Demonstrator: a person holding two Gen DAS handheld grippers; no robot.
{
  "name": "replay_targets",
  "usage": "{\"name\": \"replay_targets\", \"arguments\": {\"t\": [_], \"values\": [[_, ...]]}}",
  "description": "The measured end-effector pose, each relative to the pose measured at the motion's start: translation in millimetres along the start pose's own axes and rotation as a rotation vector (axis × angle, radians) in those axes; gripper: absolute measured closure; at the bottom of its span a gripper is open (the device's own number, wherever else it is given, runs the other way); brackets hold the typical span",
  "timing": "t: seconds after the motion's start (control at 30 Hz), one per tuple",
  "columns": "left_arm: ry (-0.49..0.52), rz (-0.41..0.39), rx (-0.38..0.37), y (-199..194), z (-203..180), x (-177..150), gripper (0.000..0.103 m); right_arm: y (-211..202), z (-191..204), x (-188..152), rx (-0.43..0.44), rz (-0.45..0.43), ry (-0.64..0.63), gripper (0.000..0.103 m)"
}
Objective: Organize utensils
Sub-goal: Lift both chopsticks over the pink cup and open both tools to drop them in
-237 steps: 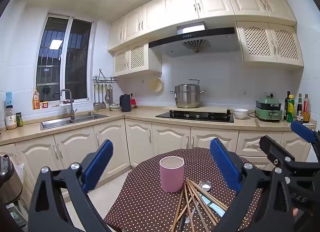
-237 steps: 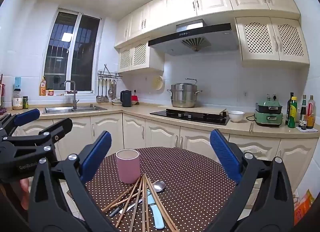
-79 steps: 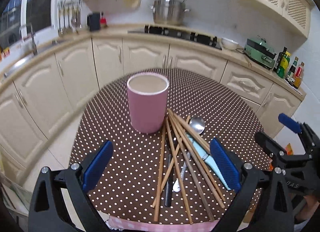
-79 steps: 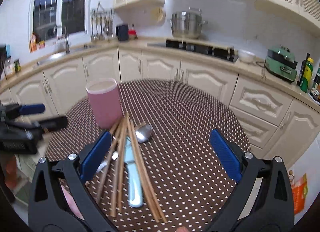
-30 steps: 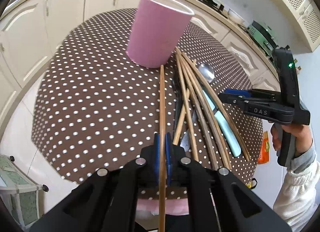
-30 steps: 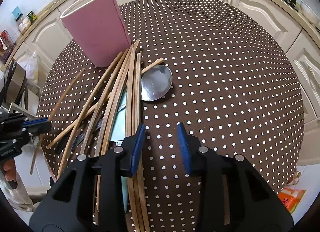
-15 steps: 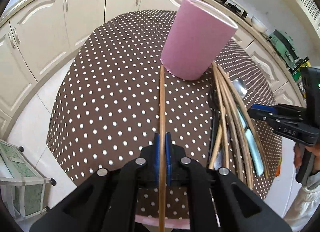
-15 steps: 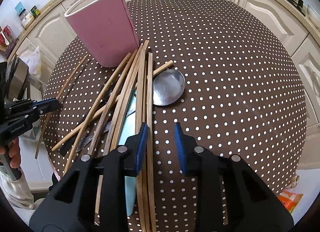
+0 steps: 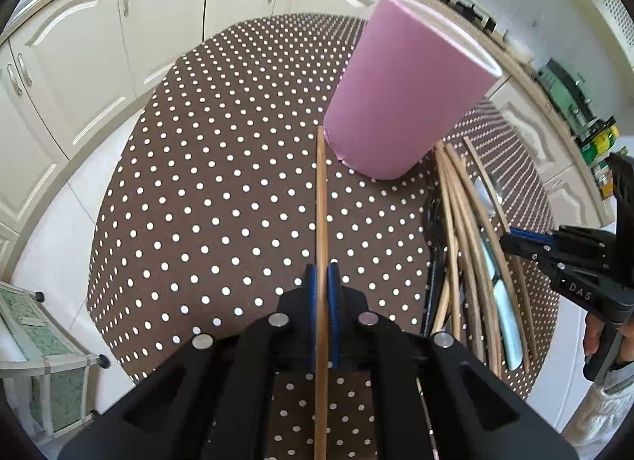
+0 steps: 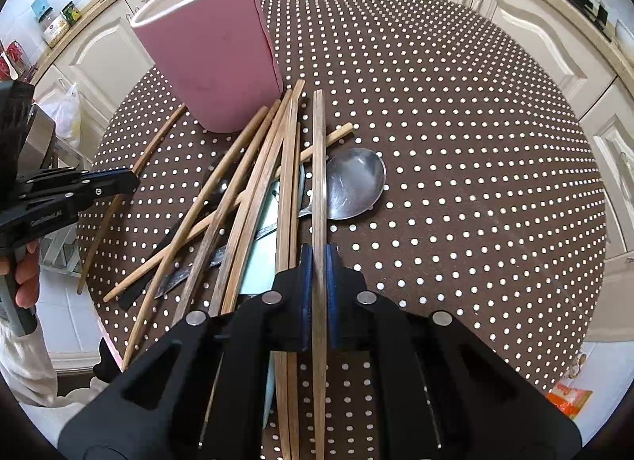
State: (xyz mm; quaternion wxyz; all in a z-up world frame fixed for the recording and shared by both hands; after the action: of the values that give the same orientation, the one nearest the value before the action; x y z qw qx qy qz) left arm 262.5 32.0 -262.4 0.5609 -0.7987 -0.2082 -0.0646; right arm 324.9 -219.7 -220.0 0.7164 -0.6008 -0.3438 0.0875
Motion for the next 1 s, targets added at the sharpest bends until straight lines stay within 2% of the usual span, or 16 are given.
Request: {"name": "replay_targets", "arguments": {"t": [0.17,0.3,0.43,0.53,0.73,0.87,1.0], "values": [[-0.010,-0.071,-0.058,-19.1,1.8,-6.2,0.098,-24.4,-7.8,-1.3,-0.011,-0.076,0.022,0.096],[-0.016,-0.141,-0.100,-38.3,-4.3,-7.7,0.098,-46.7,-12.8,6.7,-0.006,-0.175,0.040,0.096],[0.007,-0.272,-0.151,-69.1,-11.9,-7.6,0.098,-86.1,-16.5,9.0,0.006,-0.296,0.057,0.096],[0.038,-0.387,-0.200,-93.9,-22.2,-1.9,0.098,-119.2,10.4,12.0,0.010,-0.376,0.062,0.096],[0.132,-0.600,-0.265,-136.8,-63.4,19.6,0.098,-153.6,28.8,46.0,0.037,-0.566,0.052,0.096],[0.165,-0.678,-0.314,-153.7,-88.6,32.7,0.098,-166.3,34.2,68.6,0.054,-0.657,0.062,0.096],[0.184,-0.758,-0.321,-160.8,-111.3,52.8,0.098,-167.1,32.5,96.8,0.071,-0.733,0.100,0.096]]}}
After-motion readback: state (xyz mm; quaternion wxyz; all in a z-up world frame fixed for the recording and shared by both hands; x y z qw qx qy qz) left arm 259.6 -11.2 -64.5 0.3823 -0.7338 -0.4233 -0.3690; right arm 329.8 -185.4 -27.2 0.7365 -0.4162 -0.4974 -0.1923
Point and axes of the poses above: each gripper's, at about its wrist camera, not at the fingertips, and y roughly the way its jaws point, z to its left, x to its top, the point moved 7 cm from there along y, roughly the way its jaws point, and after that the axes turned 10 degrees about -y, right-handed, at the moved point
